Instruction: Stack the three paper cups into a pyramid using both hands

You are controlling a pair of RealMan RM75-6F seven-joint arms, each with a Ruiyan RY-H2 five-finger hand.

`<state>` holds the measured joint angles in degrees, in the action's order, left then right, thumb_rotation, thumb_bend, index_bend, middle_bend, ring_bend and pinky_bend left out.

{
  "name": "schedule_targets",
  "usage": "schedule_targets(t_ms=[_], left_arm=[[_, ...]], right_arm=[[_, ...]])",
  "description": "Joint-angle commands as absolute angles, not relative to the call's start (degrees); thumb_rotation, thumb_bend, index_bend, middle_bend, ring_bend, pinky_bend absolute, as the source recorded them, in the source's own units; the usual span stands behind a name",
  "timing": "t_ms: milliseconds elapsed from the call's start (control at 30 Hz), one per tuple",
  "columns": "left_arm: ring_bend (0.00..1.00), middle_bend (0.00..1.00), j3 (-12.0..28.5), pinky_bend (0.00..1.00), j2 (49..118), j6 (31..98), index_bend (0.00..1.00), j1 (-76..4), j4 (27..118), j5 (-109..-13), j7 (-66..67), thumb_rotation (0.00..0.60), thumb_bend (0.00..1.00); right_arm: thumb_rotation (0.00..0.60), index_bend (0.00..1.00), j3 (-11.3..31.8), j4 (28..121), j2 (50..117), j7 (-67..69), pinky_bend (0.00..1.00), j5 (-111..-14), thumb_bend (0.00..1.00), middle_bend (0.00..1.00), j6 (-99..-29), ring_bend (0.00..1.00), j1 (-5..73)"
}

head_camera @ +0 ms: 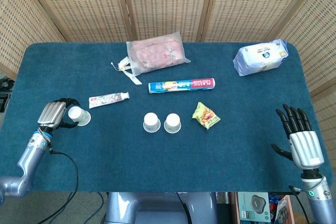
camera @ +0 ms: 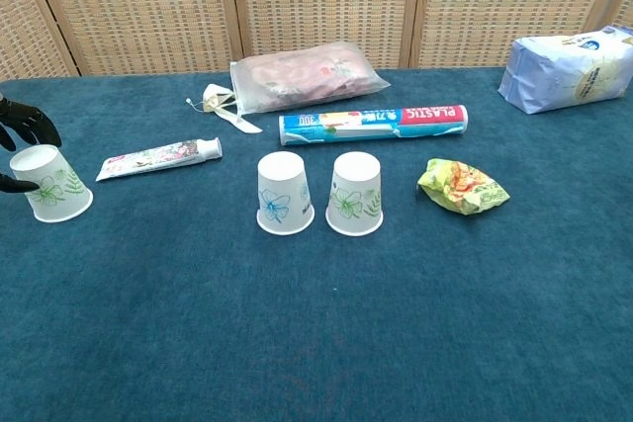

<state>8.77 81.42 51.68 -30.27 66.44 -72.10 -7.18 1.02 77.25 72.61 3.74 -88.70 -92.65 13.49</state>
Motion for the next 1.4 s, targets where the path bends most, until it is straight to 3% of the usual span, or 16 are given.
schedule_targets(t_ms=[33, 367, 533, 800, 1033, 1133, 1400], left_arm=[[0.28, 0.36, 8.71, 0.30, 81.68, 51.44, 0.37, -30.51, 66.69, -71.75, -6.74, 0.600, 0.23], [0.32, 0.41, 9.03, 0.37, 82.10, 51.90, 0.43, -30.60, 67.10, -70.06, -4.60, 0.600, 0.23], [0.32, 0.41, 9.17, 0.41, 81.95, 52.32, 0.43, -30.44, 67.54, -69.52, -4.24, 0.600, 0.30], [0.32, 0.41, 9.57, 0.41, 80.61, 53.33, 0.43, -30.40, 70.35, -70.04, -5.16, 0.600, 0.32], [0.32, 0.41, 11.67, 0.41, 74.93, 59.13, 0.43, -31.18, 83.05, -75.20, -4.44, 0.600, 0.32], [0.32, 0.41, 14.25, 0.41, 71.25, 60.48, 0.43, -33.76, 93.29, -77.95, -0.33, 0.600, 0.32], [0.32, 0.41, 19.34, 0.41, 68.85, 53.12, 0.43, -43.34, 109.43, -66.62, 15.65, 0.600, 0.32]], right_arm=[[0.600, 0.00, 1.19, 77.41, 72.64, 3.42, 0.05, -88.95, 0.04, 0.10, -92.35, 0.03, 13.34], [0.600, 0.00, 2.05, 77.92, 72.50, 3.23, 0.05, -89.41, 0.04, 0.11, -91.46, 0.03, 12.80], [0.600, 0.00, 2.50, 78.05, 72.55, 3.05, 0.05, -89.59, 0.04, 0.11, -91.27, 0.03, 12.51], [0.600, 0.00, 2.97, 78.18, 72.58, 2.73, 0.05, -90.06, 0.04, 0.11, -90.76, 0.03, 12.19], [0.600, 0.00, 3.20, 78.84, 72.41, 1.87, 0.05, -90.61, 0.04, 0.12, -90.55, 0.03, 11.96], [0.600, 0.00, 3.29, 79.43, 72.15, 1.47, 0.05, -91.04, 0.03, 0.12, -90.82, 0.03, 11.76], [0.600, 0.00, 3.87, 80.09, 71.46, 1.23, 0.05, -90.78, 0.02, 0.13, -90.65, 0.03, 11.30]])
